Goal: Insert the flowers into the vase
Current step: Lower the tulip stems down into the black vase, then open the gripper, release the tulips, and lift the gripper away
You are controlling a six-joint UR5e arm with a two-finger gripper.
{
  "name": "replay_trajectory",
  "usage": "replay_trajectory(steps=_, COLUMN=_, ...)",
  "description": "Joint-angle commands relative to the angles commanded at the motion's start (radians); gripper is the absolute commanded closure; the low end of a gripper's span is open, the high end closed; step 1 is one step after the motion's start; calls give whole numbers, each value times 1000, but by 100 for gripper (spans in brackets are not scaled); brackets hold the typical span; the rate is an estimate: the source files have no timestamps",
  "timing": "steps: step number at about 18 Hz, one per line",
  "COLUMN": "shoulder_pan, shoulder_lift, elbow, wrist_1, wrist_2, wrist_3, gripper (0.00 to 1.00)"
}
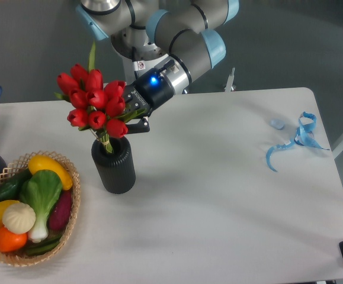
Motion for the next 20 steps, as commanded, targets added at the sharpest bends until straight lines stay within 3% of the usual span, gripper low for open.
replay_trajectory(steps=5, shoulder_pan=0, shoulder_lift=-32, elbow=-23, wrist_1=3, wrist_2=2, wrist_3=55, gripper=77)
replay_trajectory(steps=10, shoulder_pan=17, shoulder_lift=-45, elbow=-66, wrist_1=2, wrist_2=2, wrist_3=144, gripper=50)
replay_trajectory(steps=13, shoulder_pan=28, shoulder_lift=-61, elbow=-66, wrist_1=2, wrist_2=3, wrist_3=144, gripper=29)
replay_trajectory(steps=15, shoulder_pan=40, shoulder_lift=-61, elbow=-68, wrist_1=0, wrist_2=11, wrist_3=144, gripper=0)
replay_trajectory(steps=20, shoulder_pan=71, shoulder_lift=-61, elbow=-69, wrist_1=0, wrist_2=52, wrist_3=144, gripper=0)
